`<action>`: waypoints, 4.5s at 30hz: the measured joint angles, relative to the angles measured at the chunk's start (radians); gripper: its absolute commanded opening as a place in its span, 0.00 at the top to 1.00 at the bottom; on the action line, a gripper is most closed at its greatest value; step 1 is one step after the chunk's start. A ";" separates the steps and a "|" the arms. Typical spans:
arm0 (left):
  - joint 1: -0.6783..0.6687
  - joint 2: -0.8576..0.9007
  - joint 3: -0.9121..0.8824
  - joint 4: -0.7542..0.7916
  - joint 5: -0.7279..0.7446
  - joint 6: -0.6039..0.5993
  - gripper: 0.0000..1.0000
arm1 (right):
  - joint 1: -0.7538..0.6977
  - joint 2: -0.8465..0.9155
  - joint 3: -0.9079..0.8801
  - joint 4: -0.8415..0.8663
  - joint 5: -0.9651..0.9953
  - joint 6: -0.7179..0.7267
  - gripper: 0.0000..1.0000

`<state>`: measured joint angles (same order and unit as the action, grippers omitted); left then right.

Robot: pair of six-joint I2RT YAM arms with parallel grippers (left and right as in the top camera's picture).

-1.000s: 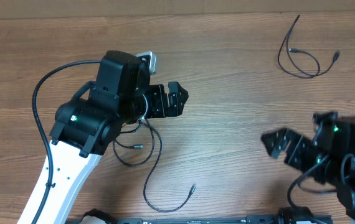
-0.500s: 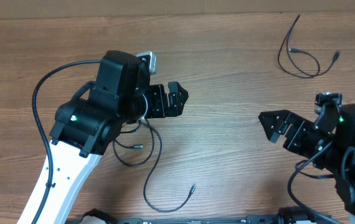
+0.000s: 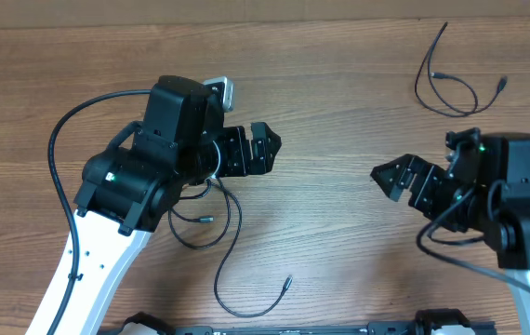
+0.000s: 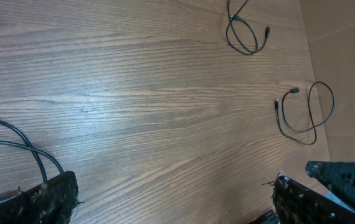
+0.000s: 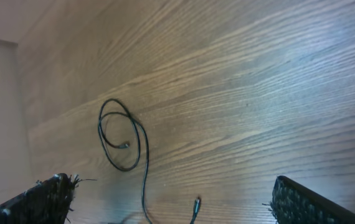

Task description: Untangle cables

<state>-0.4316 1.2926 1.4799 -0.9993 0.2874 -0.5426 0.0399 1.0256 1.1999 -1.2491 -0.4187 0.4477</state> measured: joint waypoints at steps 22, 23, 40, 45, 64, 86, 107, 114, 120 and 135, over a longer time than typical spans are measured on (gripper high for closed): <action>0.000 0.000 0.000 0.000 0.000 0.000 0.01 | 0.000 0.280 -0.003 0.176 -0.182 0.000 0.00; 0.000 0.000 0.000 0.000 0.000 0.000 0.01 | 0.000 0.286 -0.003 0.179 -0.185 0.001 0.00; 0.000 0.000 0.000 -0.007 -0.021 0.012 0.00 | 0.000 0.298 -0.162 0.195 -0.199 0.000 0.00; 0.035 0.000 0.000 -0.089 -0.034 0.092 0.00 | 0.000 0.298 -0.170 0.194 -0.199 0.000 0.00; 0.402 0.000 0.000 -0.383 -0.046 0.237 0.00 | 0.224 0.298 -0.170 0.320 -0.163 0.076 0.00; 0.471 -0.229 0.001 -0.429 -0.248 0.261 0.00 | 0.407 0.315 -0.170 0.436 0.006 0.129 0.00; 0.471 -0.008 0.001 -0.394 -0.091 0.226 0.03 | 0.460 0.324 -0.170 0.447 0.016 0.129 0.00; 0.471 0.118 0.001 -0.392 -0.080 0.039 0.07 | 0.460 0.324 -0.170 0.455 0.016 0.129 0.00; 0.432 0.224 0.001 -0.391 -0.082 -0.112 0.08 | 0.460 0.324 -0.170 0.467 0.016 0.129 0.00; 0.289 0.504 0.002 -0.305 -0.167 -0.328 0.09 | 0.460 0.324 -0.170 0.470 0.016 0.129 0.00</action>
<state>-0.1425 1.7966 1.4815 -1.3041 0.1207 -0.8703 0.5003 1.3495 1.0302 -0.7792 -0.4026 0.5766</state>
